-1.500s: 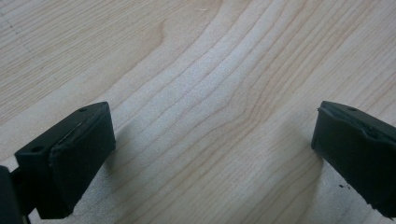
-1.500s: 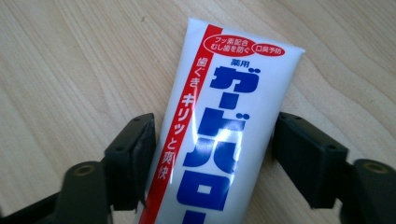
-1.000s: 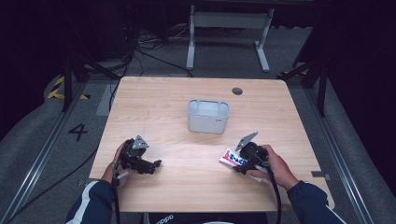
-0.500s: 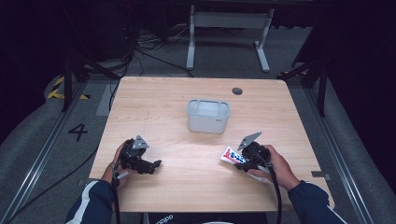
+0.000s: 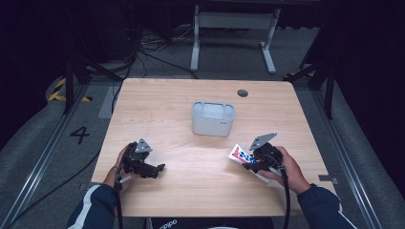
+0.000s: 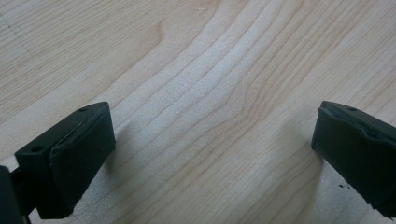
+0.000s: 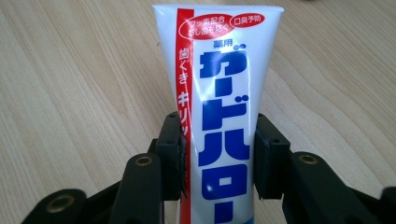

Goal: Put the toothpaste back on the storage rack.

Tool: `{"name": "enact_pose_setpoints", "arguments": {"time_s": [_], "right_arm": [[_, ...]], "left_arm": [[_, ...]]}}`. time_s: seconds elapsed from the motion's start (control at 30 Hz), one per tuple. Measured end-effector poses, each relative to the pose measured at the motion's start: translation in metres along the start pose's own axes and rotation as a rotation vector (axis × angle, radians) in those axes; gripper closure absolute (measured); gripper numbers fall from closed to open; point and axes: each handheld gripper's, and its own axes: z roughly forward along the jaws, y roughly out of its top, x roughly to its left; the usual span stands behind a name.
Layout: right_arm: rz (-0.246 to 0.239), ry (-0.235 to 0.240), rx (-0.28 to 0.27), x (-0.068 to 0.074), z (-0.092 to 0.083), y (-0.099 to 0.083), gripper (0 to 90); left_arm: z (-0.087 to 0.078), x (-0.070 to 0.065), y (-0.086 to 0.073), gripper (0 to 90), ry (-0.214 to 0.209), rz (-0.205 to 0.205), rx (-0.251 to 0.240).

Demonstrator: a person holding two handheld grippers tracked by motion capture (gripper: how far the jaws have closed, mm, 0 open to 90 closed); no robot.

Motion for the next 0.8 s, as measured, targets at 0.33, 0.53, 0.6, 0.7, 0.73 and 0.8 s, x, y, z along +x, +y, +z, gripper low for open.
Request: {"name": "enact_pose_setpoints", "arguments": {"time_s": [0.33, 0.53, 0.6, 0.7, 0.73, 0.8], "right_arm": [[0.013, 0.001, -0.077, -0.003, -0.013, -0.001, 61.8], [0.011, -0.012, -0.117, -0.004, -0.020, -0.001, 61.8], [0.014, -0.016, -0.127, -0.004, -0.021, -0.001, 61.8], [0.012, -0.017, -0.147, -0.005, -0.024, -0.001, 61.8], [0.010, -0.016, -0.154, -0.005, -0.024, -0.001, 61.8], [0.007, -0.019, -0.168, -0.005, -0.026, -0.001, 61.8]], "left_arm": [[0.000, 0.000, 0.000, 0.0, 0.000, 0.000, -0.001], [0.000, 0.000, 0.000, 0.0, -0.001, 0.001, 0.000], [0.000, 0.000, 0.000, 0.0, 0.000, 0.001, 0.000], [0.000, 0.000, 0.000, 0.0, -0.001, 0.001, 0.000], [0.000, 0.000, 0.000, 0.0, 0.000, 0.001, 0.000], [0.000, 0.000, 0.000, 0.0, -0.001, 0.001, 0.000]]}}
